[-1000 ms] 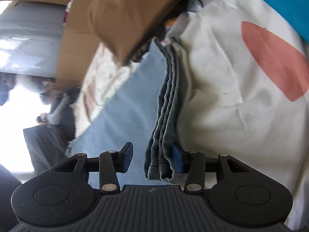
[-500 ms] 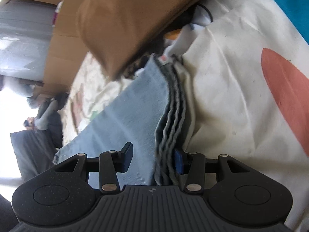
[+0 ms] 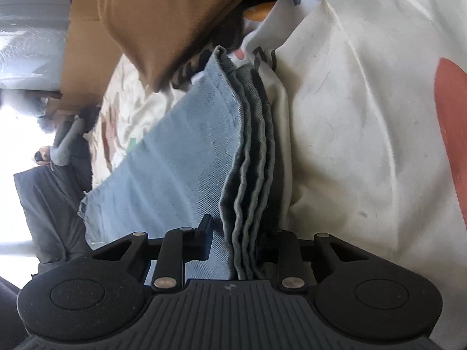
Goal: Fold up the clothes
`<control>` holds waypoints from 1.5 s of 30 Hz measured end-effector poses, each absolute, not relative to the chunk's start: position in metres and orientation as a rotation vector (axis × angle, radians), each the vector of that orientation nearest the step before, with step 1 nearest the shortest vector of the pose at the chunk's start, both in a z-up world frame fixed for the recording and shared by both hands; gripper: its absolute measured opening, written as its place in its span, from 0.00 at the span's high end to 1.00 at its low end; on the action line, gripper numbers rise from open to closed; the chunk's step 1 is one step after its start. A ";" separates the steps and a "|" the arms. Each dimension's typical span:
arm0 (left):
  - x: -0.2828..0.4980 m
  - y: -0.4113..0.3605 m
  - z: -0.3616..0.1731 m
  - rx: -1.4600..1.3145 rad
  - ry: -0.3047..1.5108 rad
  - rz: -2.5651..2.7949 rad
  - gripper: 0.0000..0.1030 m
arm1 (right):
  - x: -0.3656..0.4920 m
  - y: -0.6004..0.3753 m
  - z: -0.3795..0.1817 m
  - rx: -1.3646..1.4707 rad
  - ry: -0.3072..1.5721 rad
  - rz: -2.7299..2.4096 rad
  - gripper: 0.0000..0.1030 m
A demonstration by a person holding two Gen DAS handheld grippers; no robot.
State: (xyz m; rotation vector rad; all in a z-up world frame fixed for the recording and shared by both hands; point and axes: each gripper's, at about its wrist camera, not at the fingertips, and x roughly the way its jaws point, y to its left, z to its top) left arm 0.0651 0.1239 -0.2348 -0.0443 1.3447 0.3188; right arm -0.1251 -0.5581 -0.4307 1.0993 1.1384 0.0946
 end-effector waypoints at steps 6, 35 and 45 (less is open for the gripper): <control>0.072 0.119 -0.231 -0.019 1.333 0.297 0.11 | -0.110 -0.552 -0.428 1.049 1.140 0.086 0.79; 0.102 0.092 -0.221 -0.021 1.272 0.139 0.10 | -0.097 -0.535 -0.183 0.809 0.879 0.293 0.92; 0.114 0.085 -0.224 -0.035 1.259 0.041 0.11 | -0.095 -0.564 -0.140 0.765 0.881 0.219 0.92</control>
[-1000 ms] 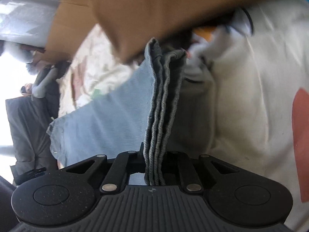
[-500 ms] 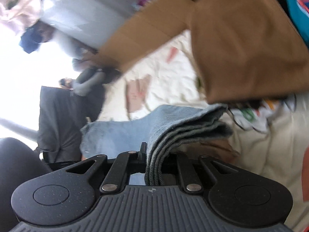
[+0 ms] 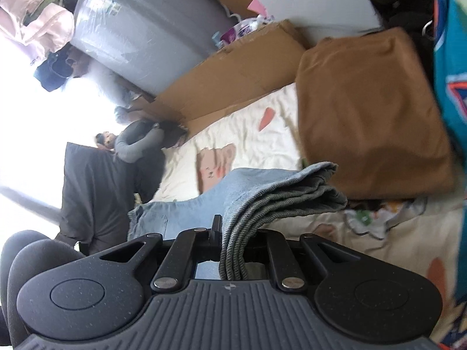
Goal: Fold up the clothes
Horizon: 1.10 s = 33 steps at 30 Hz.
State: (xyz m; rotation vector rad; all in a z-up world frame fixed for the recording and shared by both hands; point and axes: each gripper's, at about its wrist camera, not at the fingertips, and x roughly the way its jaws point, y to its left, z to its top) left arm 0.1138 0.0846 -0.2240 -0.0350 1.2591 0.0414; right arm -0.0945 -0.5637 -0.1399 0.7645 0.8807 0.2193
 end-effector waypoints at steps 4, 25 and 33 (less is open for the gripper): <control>0.120 0.078 -0.229 -0.058 1.248 -0.022 0.11 | -0.099 -0.580 -0.120 0.727 0.894 0.156 0.92; 0.144 -0.012 -0.284 -0.130 1.292 -0.616 0.48 | -0.078 -0.587 -0.037 0.564 0.967 -0.133 0.92; 0.143 -0.058 -0.319 -0.126 1.365 -0.858 0.76 | -0.063 -0.565 -0.041 0.518 1.033 -0.184 0.92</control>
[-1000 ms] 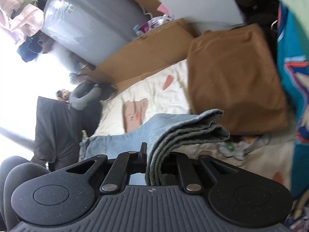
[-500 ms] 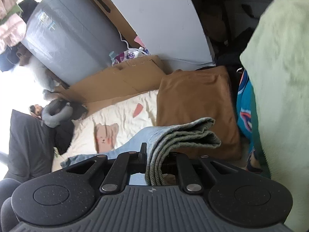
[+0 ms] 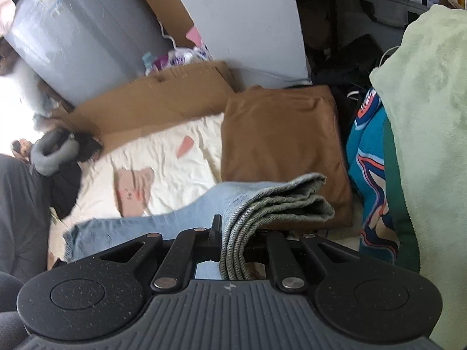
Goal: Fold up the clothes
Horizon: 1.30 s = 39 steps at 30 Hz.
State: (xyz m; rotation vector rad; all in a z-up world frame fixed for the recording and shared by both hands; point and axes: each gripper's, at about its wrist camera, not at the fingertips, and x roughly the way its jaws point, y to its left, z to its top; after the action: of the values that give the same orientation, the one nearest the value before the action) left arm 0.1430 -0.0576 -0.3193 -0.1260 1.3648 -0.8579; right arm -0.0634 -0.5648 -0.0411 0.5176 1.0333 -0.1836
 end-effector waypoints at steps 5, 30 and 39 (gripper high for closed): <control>0.137 -0.077 -0.338 -0.182 1.390 -0.925 0.87 | -0.063 -0.564 -0.044 0.515 1.060 -0.231 0.92; 0.152 -0.149 -0.410 -0.371 1.516 -0.945 0.88 | -0.060 -0.542 -0.046 0.465 1.077 -0.262 0.92; 0.204 -0.156 -0.405 -0.436 1.441 -0.889 0.89 | -0.052 -0.532 -0.041 0.409 1.067 -0.265 0.92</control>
State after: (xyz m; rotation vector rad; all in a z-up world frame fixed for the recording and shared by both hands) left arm 0.2044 -0.1559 -0.4046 -0.4359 1.4406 -0.8888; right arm -0.0515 -0.5324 -0.0413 0.4091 1.0666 -0.2652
